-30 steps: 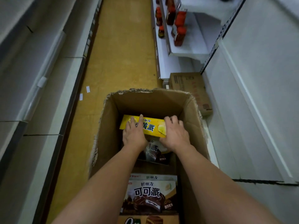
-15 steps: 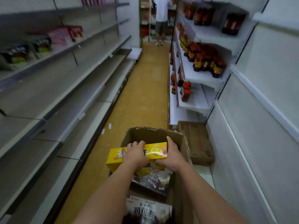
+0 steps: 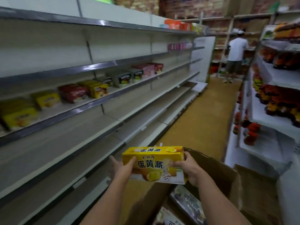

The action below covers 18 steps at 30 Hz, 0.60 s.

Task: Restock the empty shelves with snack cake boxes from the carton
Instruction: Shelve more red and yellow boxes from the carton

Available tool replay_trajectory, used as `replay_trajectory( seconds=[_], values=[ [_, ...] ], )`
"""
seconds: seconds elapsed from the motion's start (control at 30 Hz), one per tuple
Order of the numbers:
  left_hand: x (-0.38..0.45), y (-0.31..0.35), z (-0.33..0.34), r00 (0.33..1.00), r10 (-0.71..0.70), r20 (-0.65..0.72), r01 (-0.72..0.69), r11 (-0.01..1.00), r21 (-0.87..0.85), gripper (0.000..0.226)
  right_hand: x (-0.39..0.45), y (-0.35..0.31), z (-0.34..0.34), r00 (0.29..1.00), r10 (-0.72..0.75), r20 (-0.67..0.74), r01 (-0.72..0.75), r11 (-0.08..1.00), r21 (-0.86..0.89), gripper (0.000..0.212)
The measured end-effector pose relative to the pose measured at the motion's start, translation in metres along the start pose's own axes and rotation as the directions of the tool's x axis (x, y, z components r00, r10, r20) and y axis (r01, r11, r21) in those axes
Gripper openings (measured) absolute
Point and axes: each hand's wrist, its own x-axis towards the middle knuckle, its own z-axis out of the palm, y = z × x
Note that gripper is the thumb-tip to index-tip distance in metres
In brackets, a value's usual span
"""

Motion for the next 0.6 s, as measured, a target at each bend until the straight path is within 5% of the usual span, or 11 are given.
replay_trajectory(
  seconds=[0.13,0.23,0.43,0.6],
  values=[
    [0.001,-0.014,-0.070,0.994,-0.105,0.033,0.110,0.925,-0.364,0.121,-0.003,-0.008,0.060,0.975,0.015,0.220,-0.029,0.998,0.058,0.060],
    [-0.001,-0.029,-0.120,0.996,-0.092,0.008,0.086,0.886,-0.455,0.084,-0.009,-0.010,0.109,0.939,0.024,0.343,-0.038,0.999,0.035,0.056],
    [-0.010,-0.069,-0.219,0.968,-0.068,-0.243,-0.073,0.846,-0.527,0.046,-0.030,-0.014,0.220,0.873,0.049,0.486,0.009,0.993,-0.116,0.055],
    [-0.032,-0.108,-0.315,0.933,-0.058,-0.354,-0.167,0.802,-0.573,0.043,-0.066,-0.011,0.318,0.825,0.057,0.562,0.102,0.964,-0.247,0.054]
  ],
)
